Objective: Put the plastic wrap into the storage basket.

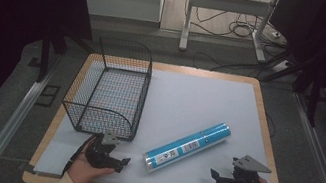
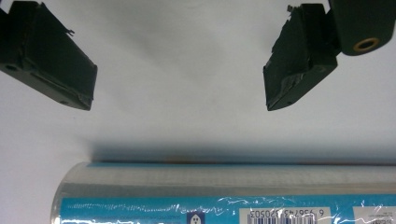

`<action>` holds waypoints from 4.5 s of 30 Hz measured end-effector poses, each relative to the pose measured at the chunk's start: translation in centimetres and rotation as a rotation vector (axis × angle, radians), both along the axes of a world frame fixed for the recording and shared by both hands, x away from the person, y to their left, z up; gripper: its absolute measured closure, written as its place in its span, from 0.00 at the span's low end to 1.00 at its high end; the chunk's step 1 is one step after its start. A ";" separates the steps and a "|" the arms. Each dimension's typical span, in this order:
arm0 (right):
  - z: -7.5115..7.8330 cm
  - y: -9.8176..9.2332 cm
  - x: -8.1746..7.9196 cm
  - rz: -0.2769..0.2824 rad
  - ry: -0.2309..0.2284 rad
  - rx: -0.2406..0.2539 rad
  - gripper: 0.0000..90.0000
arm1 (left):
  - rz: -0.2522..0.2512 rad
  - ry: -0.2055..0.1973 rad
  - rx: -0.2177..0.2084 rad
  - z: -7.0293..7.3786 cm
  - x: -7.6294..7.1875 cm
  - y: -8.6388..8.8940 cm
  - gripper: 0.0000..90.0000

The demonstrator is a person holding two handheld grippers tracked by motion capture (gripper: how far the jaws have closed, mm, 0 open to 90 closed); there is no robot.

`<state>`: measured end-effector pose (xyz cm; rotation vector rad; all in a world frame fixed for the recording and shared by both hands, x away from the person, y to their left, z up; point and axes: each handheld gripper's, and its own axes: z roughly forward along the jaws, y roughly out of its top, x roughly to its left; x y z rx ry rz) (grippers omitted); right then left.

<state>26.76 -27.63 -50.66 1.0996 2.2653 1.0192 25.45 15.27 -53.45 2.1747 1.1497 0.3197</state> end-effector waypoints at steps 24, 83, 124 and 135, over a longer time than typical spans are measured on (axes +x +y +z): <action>-0.3 0.1 0.0 0.030 0.018 -0.010 0.14 | -0.041 -0.006 -0.056 3.0 -0.4 -0.5 0.18; 0.0 -0.1 -0.3 0.027 -0.015 -0.015 0.14 | -0.216 -0.048 0.023 8.0 2.3 -8.6 0.18; 0.0 0.0 -0.4 0.036 -0.013 -0.014 0.14 | -0.268 -0.013 0.056 8.1 5.5 -14.1 0.18; 0.0 -0.1 -0.3 0.037 -0.017 -0.013 0.14 | -0.292 0.028 0.088 7.2 6.5 -16.0 0.18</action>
